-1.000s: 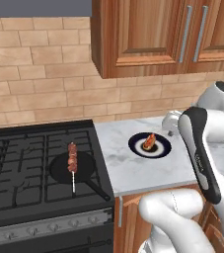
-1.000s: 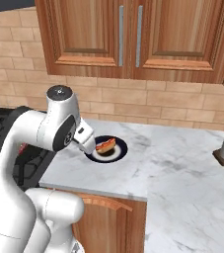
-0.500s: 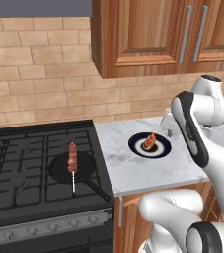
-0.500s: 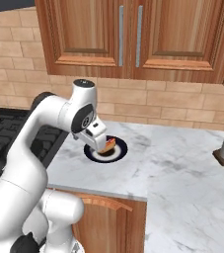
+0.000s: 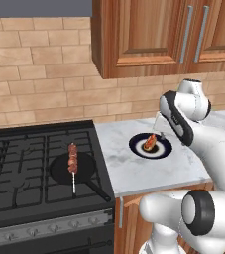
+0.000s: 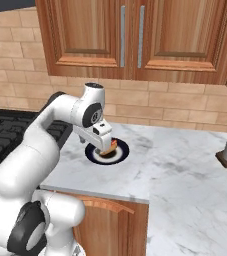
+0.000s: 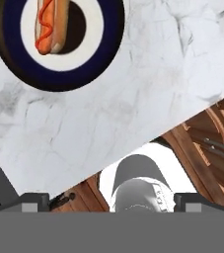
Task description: Place the cold items (kiwi and apple) from the fridge in one tupperware on the dining counter. Place the warm items (kebab skewer and hot dog) in the stove area in another tupperware.
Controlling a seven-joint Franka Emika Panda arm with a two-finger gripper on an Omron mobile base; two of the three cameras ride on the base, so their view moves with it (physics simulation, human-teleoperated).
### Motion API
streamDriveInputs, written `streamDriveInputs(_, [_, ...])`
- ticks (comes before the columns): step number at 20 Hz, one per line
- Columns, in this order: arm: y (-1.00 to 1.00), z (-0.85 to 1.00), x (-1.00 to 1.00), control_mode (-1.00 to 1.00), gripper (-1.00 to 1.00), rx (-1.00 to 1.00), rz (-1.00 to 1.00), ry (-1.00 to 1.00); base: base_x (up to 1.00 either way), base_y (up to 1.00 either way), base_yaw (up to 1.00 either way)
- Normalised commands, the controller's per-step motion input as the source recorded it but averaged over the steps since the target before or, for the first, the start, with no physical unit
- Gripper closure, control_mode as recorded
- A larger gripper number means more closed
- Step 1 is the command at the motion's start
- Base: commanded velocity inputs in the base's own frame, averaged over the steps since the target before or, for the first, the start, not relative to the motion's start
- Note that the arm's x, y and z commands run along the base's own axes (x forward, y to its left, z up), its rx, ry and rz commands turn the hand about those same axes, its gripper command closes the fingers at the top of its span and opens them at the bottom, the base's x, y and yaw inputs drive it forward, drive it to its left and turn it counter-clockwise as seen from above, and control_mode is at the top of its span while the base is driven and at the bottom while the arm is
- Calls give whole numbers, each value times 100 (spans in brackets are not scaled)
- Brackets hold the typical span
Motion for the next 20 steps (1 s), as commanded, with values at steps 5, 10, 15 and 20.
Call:
streamDriveInputs(5, [0,-38,43,-100,-100,0,0,1,0,0,0])
streamDriveInputs(10, [0,-34,38,-100,-100,0,0,0,0,0,0])
streamDriveInputs(15, [0,-28,38,-100,-100,0,0,0,0,0,0])
streamDriveInputs(20, [0,-27,38,-100,-100,0,0,1,0,0,0])
